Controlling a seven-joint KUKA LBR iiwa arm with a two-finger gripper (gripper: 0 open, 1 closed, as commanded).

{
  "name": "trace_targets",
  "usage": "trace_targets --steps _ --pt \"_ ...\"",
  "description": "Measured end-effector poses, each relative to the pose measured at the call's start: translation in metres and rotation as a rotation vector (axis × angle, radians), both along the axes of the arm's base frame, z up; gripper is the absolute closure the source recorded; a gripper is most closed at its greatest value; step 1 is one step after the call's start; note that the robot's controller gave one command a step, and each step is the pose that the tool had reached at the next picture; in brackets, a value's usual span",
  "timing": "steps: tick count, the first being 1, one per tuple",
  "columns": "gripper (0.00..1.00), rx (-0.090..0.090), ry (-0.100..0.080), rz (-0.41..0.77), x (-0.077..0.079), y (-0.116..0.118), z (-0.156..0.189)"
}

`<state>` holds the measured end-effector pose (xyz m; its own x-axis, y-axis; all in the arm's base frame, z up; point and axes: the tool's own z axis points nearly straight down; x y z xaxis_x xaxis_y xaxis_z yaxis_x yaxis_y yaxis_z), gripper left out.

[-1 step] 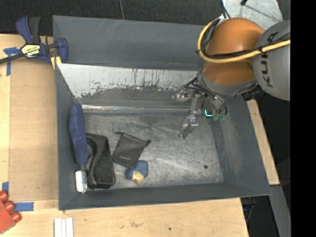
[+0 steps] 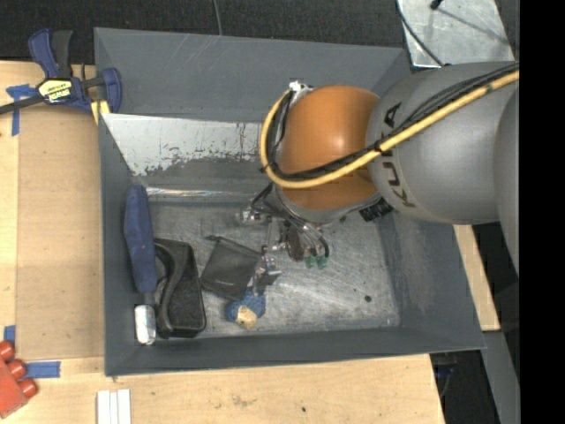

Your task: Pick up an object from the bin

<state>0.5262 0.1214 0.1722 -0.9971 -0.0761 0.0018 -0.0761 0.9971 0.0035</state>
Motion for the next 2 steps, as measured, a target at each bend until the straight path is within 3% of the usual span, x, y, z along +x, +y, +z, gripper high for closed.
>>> trace_targets --steps 1,2 --pt "0.00 -0.001 -0.010 0.061 0.0551 0.0045 -0.1005" --pt "1.00 0.002 -0.027 0.059 0.0592 0.0051 -0.0944"
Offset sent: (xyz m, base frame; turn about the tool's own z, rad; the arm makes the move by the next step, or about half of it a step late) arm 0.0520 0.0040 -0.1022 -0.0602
